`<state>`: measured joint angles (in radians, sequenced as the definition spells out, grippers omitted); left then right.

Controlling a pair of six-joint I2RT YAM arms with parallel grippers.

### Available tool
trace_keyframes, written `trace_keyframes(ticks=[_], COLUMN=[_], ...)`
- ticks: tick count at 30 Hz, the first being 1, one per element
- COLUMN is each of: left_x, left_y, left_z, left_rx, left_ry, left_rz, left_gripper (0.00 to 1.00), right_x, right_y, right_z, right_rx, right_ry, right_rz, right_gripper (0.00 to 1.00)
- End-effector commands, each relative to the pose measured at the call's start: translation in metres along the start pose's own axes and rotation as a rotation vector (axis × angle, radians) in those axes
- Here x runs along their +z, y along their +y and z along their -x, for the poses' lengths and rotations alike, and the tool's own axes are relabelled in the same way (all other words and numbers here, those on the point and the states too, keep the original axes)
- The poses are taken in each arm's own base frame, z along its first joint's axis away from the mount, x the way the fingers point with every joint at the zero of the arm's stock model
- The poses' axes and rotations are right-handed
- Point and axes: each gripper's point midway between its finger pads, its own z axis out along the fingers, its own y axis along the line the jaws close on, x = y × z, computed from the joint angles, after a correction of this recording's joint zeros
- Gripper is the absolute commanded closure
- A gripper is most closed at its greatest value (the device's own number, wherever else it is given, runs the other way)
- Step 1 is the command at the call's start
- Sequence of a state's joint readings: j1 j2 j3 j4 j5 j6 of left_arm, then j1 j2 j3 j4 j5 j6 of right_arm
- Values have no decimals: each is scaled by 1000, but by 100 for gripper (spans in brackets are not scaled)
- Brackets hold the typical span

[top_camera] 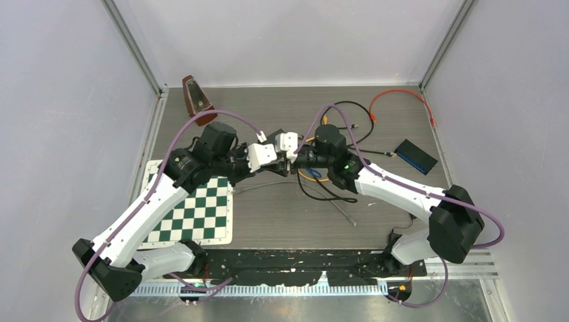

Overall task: Insert the plug into the switch port
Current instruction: Pick up the connector from the center of the board.

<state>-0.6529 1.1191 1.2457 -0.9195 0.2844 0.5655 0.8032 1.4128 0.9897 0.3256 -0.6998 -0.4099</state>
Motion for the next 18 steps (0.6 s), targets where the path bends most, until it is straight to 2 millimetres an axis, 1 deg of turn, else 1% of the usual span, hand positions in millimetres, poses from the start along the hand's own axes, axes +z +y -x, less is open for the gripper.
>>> trace_keyframes(ticks=[1,5,9,15,17,18], left_x=[-7,-9,-11,-8,-8,-8], left_y=[4,5,6,6,6,6], left_z=[18,17,16,13,13,13], left_rx=[32,33,31,25,25,24], left_ry=[-78,-76,-66,-58,-57,-56], left_rz=[25,33,44,43,42,42], left_gripper=[100,100,100,100,100,100], right_x=[-1,-3,-5,-8,-8,-8], right_y=[-1,2,10,19,20,21], right_z=[9,6,6,6,7,7], right_rx=[-21,-8,26,46,52,55], right_ry=[-17,-9,0,9,5,4], right_rz=[-9,-4,31,65,75,81], right_gripper=[54,58,55,56,54,52])
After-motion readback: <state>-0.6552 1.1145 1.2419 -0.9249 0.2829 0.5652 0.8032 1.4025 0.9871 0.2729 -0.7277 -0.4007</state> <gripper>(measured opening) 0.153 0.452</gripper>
